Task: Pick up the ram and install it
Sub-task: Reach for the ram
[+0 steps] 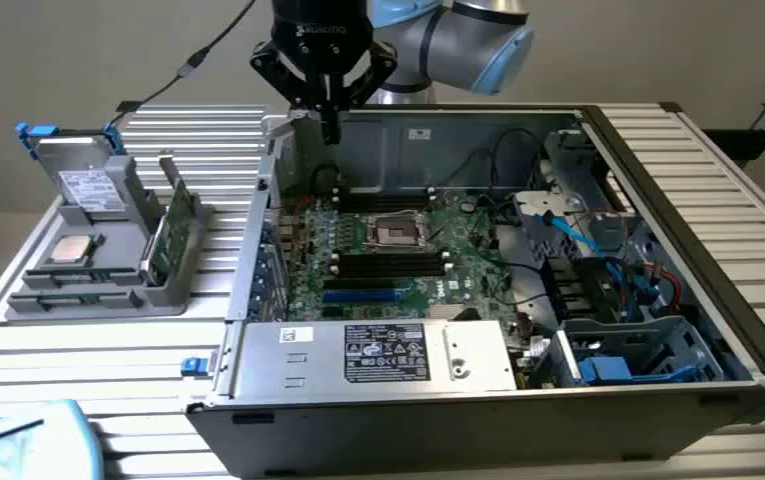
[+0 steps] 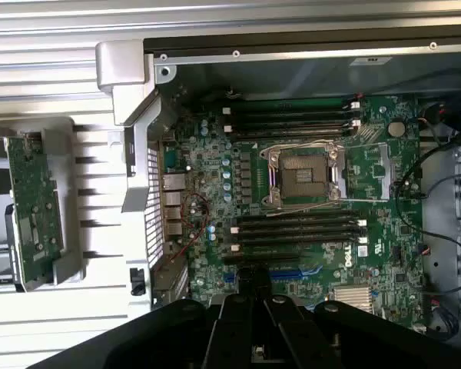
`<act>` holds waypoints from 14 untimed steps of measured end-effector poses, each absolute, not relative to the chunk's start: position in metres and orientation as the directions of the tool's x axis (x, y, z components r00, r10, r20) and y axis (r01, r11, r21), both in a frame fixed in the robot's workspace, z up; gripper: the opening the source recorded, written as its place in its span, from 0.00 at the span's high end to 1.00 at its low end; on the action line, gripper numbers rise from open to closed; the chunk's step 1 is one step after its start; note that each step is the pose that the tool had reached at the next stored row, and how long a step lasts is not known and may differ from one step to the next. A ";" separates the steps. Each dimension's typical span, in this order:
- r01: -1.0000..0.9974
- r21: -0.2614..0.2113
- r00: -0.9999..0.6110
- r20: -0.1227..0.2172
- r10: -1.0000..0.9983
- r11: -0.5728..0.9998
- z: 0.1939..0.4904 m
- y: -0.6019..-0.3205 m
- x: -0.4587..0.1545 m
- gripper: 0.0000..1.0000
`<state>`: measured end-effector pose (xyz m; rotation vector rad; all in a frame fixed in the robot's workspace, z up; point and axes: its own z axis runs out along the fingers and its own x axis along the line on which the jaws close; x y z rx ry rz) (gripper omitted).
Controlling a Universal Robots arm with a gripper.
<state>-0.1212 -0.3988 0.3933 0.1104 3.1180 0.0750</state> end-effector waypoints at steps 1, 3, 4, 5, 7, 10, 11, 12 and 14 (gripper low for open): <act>0.070 0.049 -0.997 -0.019 0.071 0.996 0.393 -0.399 -0.121 0.89; 0.070 0.049 -0.997 -0.019 0.071 0.996 0.393 -0.399 -0.121 0.89; 0.070 0.049 -0.997 -0.019 0.071 0.996 0.393 -0.399 -0.121 0.89; 0.070 0.049 -0.997 -0.019 0.071 0.996 0.393 -0.399 -0.121 0.89; 0.070 0.049 -0.997 -0.019 0.071 0.996 0.393 -0.399 -0.121 0.89; 0.070 0.048 -0.997 -0.019 0.071 0.996 0.394 -0.399 -0.127 0.89; 0.070 0.049 -0.997 -0.019 0.071 0.996 0.393 -0.399 -0.132 0.89; 0.070 0.049 -0.997 -0.019 0.071 0.996 0.393 -0.399 -0.137 0.89; 0.070 0.049 -0.997 -0.019 0.071 0.996 0.393 -0.399 -0.145 0.89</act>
